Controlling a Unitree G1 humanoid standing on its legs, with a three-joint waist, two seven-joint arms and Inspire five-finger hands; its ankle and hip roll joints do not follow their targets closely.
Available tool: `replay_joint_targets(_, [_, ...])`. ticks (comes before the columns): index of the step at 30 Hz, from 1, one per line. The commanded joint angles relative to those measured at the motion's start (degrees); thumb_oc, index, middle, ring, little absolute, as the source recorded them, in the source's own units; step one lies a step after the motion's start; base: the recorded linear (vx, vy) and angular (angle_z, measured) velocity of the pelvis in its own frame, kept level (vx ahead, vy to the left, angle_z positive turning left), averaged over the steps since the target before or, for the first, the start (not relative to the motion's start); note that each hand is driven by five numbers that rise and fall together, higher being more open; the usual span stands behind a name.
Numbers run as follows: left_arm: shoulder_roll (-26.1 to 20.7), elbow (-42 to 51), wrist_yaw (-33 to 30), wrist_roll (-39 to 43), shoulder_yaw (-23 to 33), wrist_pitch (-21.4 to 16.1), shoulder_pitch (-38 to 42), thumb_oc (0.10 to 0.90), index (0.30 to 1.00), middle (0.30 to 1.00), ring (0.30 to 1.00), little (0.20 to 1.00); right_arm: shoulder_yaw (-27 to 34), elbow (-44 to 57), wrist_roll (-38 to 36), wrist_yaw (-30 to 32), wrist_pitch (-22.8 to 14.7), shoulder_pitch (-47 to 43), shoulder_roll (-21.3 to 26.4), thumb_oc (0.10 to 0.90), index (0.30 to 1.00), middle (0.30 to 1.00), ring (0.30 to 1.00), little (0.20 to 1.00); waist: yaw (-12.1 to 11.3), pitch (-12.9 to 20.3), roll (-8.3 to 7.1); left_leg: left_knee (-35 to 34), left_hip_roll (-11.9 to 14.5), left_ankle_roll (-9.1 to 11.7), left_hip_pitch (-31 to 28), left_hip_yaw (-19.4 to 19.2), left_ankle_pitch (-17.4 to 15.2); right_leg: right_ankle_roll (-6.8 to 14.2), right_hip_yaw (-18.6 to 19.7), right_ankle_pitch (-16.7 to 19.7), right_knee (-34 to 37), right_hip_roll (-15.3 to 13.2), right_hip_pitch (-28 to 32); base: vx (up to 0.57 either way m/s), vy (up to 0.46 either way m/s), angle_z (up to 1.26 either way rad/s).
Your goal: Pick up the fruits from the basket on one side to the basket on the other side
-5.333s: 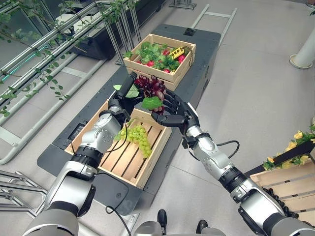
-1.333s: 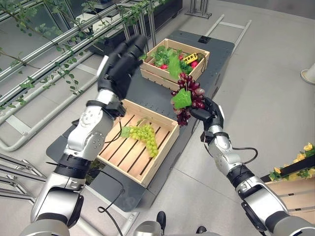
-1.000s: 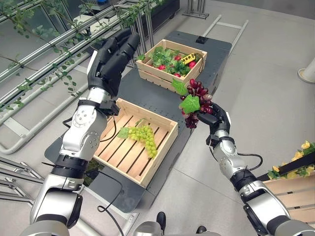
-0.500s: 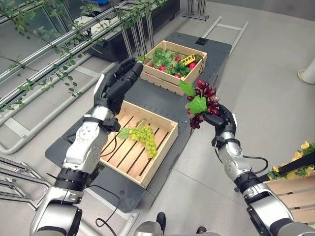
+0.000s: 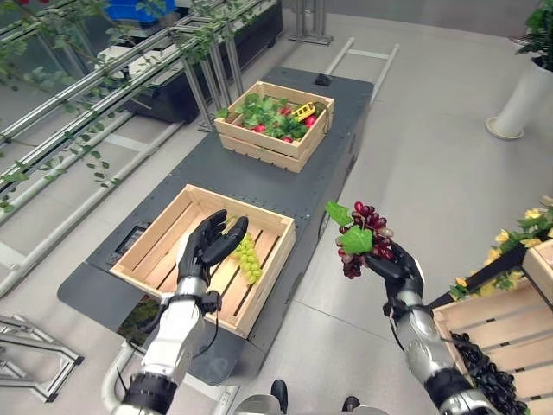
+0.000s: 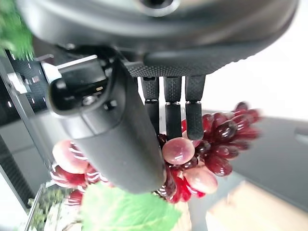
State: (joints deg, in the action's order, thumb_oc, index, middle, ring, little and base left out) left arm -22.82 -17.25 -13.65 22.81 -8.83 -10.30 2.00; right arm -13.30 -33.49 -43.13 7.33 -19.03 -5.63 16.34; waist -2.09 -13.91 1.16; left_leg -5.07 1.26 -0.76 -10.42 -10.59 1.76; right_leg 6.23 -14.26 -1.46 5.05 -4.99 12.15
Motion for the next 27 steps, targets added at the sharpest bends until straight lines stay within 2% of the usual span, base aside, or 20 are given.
replay_joint_targets(1, [1.27,-1.46,-1.94,-1.81,-0.88,-8.49,4.23,0.800,0.900,0.900,0.900,0.900,3.03,3.85,1.33,-4.54,-8.31,-3.76,0.05,0.400,0.300,0.300,0.300,0.300,1.16,5.66,-0.21,0.07,1.11,1.61,-0.57,-0.05,-6.06,-2.46,-0.38,-0.27,-0.05,0.37,-1.08,-0.02,-0.010,-0.23])
replay_joint_targets(8, [2.82,-4.93,-3.41,-2.87,-1.78,-7.58,1.67,0.800,0.900,0.900,0.900,0.900,3.07,3.57,1.36,-5.11,-7.67,1.37,-2.64,0.400,0.300,0.300,0.300,0.300,3.44,4.59,-0.53,0.07,1.62,1.63,-0.77,-1.98,-6.09,-2.11,1.59,0.31,-0.05,0.64,-1.99,-0.02,-0.018,-0.19])
replay_joint_targets(15, [2.65,-6.77,-1.26,-2.65,-4.15,-6.20,2.07,0.800,0.900,0.900,0.900,0.900,3.09,-0.77,0.12,-6.44,-7.18,3.08,-3.47,0.400,0.300,0.300,0.300,0.300,5.48,3.91,0.12,0.07,1.90,1.66,-1.10,-3.68,-6.12,-1.91,3.50,0.56,-0.05,1.00,-2.65,-0.02,-0.021,-0.19])
replay_joint_targets(19, [2.70,-7.06,-0.72,-0.85,-5.74,-4.94,3.99,0.800,0.900,0.900,0.900,0.900,3.22,-2.83,0.66,-5.75,-8.23,2.87,-3.28,0.400,0.300,0.300,0.300,0.300,6.45,3.27,0.63,0.07,2.06,1.79,-0.93,-4.31,-5.87,-1.91,4.38,0.58,-0.32,1.21,-3.32,-0.04,-0.058,-0.14])
replay_joint_targets(23, [3.20,-7.37,-1.84,-0.13,-6.72,-3.78,5.68,0.800,0.900,0.900,0.900,0.900,3.06,-3.50,2.38,-4.26,-8.79,1.97,-2.65,0.400,0.300,0.300,0.300,0.300,7.03,2.46,0.91,0.07,2.29,1.92,-0.46,-4.73,-5.59,-2.25,4.74,0.14,-1.31,1.65,-4.39,-0.05,-0.070,-0.12])
replay_joint_targets(27, [3.84,-7.98,-1.36,2.42,-6.52,-2.84,5.43,0.800,0.900,0.900,0.900,0.900,3.67,-3.78,3.85,-3.80,-8.63,2.38,-1.99,0.400,0.300,0.300,0.300,0.300,7.75,1.71,0.55,1.97,2.80,2.27,-0.09,-5.58,-5.62,-3.33,5.41,-1.32,-3.75,2.46,-5.56,-0.01,-0.084,-0.08])
